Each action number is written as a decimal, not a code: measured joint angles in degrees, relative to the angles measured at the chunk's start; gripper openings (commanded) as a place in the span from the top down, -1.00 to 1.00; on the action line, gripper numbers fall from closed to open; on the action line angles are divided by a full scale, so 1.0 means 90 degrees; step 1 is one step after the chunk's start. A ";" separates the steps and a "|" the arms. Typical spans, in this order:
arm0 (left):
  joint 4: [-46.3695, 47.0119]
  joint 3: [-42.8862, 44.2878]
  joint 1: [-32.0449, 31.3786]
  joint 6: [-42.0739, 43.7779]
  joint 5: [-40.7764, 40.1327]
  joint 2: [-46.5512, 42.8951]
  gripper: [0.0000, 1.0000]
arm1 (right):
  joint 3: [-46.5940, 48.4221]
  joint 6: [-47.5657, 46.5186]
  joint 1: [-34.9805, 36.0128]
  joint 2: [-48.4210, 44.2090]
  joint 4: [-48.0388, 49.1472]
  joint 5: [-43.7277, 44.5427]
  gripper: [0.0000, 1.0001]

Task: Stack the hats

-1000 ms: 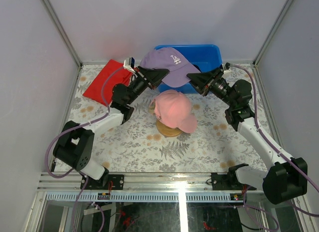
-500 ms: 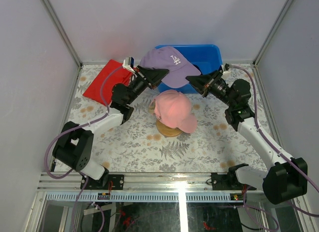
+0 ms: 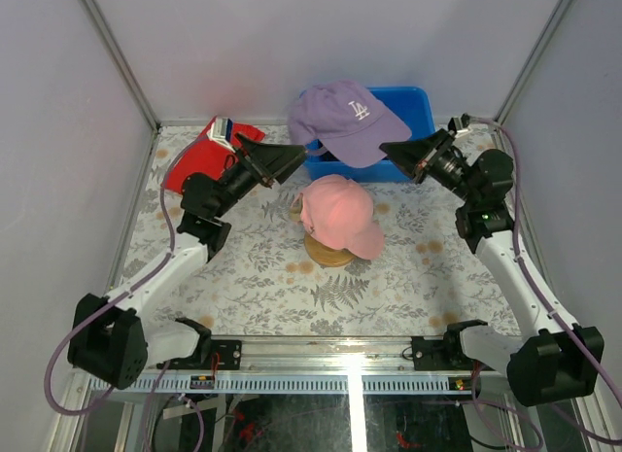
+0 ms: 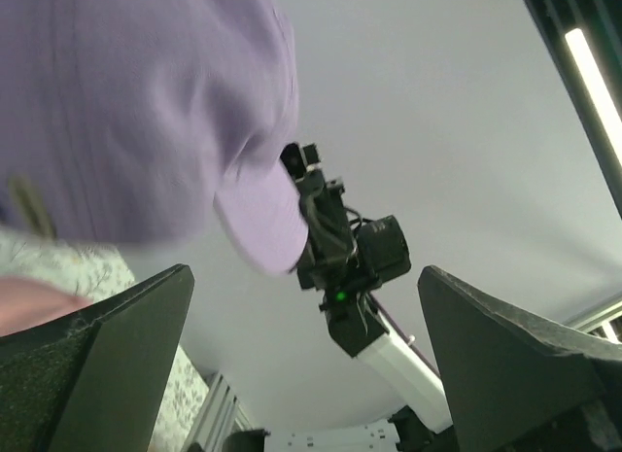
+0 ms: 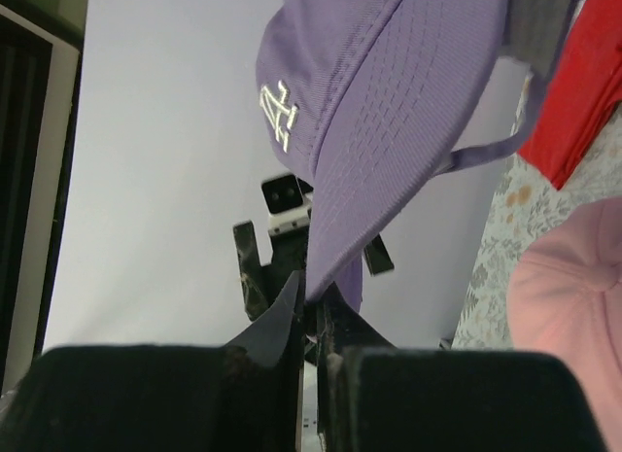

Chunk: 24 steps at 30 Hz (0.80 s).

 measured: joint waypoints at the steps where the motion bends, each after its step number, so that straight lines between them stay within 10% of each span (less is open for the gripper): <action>1: -0.0182 -0.0129 0.0034 0.0007 0.0075 -0.0189 -1.00 | -0.0027 0.0039 -0.0114 -0.0022 0.0070 -0.0032 1.00; 10: -0.1052 -0.1863 0.1309 -0.0488 0.0617 -0.1503 -1.00 | -0.0389 0.0979 -0.0595 0.0189 0.1345 -0.0476 1.00; 24: -0.1515 -0.2572 0.1887 -0.0889 0.2004 -0.0425 -1.00 | -0.0804 0.1865 -0.0629 0.0330 0.2574 -0.0974 1.00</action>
